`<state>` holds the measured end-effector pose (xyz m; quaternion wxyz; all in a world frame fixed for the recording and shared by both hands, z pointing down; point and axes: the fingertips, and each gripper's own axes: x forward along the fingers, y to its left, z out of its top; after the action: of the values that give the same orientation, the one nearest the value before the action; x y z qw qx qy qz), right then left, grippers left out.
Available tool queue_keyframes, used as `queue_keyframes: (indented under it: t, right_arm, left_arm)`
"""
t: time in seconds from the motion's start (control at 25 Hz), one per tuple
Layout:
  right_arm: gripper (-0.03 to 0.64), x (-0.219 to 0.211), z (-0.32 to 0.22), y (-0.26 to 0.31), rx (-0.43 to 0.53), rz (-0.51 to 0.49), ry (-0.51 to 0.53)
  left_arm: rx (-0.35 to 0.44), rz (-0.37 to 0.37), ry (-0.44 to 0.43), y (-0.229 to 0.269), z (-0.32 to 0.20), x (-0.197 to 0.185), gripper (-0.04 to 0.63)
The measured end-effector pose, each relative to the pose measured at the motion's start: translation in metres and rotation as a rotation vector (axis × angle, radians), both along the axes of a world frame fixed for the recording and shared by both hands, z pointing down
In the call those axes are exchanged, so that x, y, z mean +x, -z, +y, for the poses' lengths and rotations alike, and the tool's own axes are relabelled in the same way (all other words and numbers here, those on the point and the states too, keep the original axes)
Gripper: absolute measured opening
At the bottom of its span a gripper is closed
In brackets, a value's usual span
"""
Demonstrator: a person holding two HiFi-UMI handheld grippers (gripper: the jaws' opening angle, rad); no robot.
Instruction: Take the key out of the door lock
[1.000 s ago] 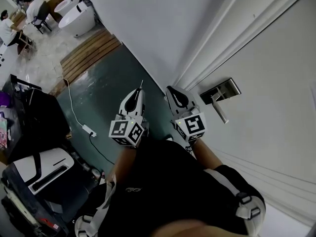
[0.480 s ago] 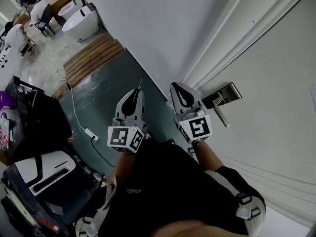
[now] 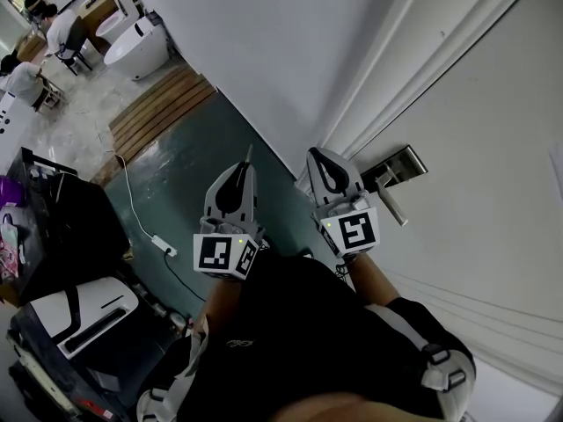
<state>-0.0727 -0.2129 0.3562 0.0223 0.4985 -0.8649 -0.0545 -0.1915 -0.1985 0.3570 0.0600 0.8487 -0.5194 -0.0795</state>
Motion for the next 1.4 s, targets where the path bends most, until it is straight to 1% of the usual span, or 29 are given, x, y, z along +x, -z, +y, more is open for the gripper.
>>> queue_keyframes:
  t: [0.36, 0.52, 0.76, 1.04, 1.2, 1.4]
  right_arm:
    - [0.008, -0.003, 0.003, 0.001, 0.003, -0.004, 0.020]
    - [0.008, -0.002, 0.006, -0.006, -0.064, 0.022, 0.008]
    - [0.008, -0.007, 0.007, 0.001, 0.006, 0.000, 0.039]
    - [0.008, -0.005, 0.010, 0.000, -0.009, -0.005, 0.032]
    - [0.008, -0.005, 0.014, 0.000, -0.002, -0.008, 0.032]
    - [0.008, -0.006, 0.020, 0.005, 0.025, -0.011, 0.049]
  left_arm:
    - [0.015, -0.020, -0.005, 0.003, 0.003, 0.006, 0.037]
    - [0.018, -0.023, -0.007, 0.004, 0.006, 0.006, 0.037]
    - [0.027, -0.031, -0.002, 0.005, 0.008, 0.007, 0.037]
    - [0.027, -0.036, -0.012, 0.004, 0.012, 0.010, 0.037]
    - [0.025, -0.031, -0.015, 0.004, 0.015, 0.011, 0.037]
    - [0.035, -0.049, -0.019, 0.004, 0.016, 0.013, 0.037]
